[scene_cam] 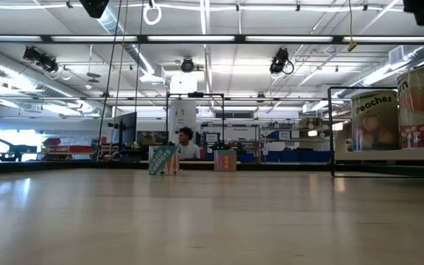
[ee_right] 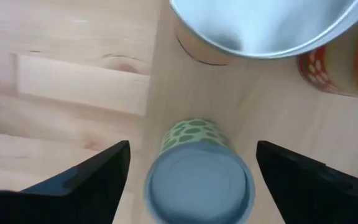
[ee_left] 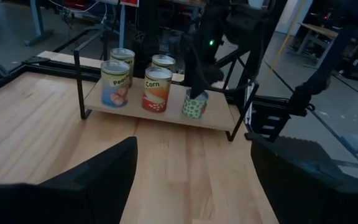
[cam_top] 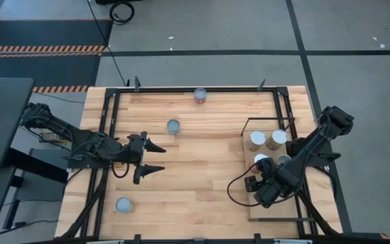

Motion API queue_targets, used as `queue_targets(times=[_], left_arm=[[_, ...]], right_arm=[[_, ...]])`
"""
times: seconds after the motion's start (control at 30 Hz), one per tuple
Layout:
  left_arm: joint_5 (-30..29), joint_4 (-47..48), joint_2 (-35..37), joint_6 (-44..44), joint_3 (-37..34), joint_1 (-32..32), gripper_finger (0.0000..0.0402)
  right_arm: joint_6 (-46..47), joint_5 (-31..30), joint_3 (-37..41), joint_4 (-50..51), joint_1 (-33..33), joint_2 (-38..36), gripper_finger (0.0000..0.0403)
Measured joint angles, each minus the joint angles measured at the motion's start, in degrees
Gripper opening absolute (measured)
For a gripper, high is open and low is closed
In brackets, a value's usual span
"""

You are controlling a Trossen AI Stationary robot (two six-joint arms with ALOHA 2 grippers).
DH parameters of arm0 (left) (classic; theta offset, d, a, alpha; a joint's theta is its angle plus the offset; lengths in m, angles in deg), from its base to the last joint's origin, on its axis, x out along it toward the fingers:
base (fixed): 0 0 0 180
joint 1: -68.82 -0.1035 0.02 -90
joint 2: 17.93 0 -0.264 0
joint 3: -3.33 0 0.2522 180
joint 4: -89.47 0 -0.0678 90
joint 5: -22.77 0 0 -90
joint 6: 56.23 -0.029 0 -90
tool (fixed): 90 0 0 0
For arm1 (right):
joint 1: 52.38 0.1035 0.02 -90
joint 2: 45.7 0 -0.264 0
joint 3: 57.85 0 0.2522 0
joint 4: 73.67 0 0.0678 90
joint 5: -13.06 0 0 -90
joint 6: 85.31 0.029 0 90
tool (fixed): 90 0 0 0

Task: Pick and place cans onto a shelf
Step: Put the canned carrots on the shelf

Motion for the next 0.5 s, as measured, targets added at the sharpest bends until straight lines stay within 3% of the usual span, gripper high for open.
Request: queue_targets(times=[0.27,0.4,0.5], left_arm=[[0.0,1.4,0.0,-1.0,0.0,-0.1,0.0318],[-0.1,4.2,0.0,-1.3,0.0,-0.1,0.0318],[-3.5,9.4,0.0,-1.7,-0.3,-0.7,0.0318]], right_arm=[[-3.1,-2.6,-11.4,6.8,0.0,0.0,0.0355],[-8.5,-9.2,-17.8,6.6,-1.0,0.5,0.0355],[-18.5,-15.4,-22.9,3.8,-3.3,1.7,0.0355]])
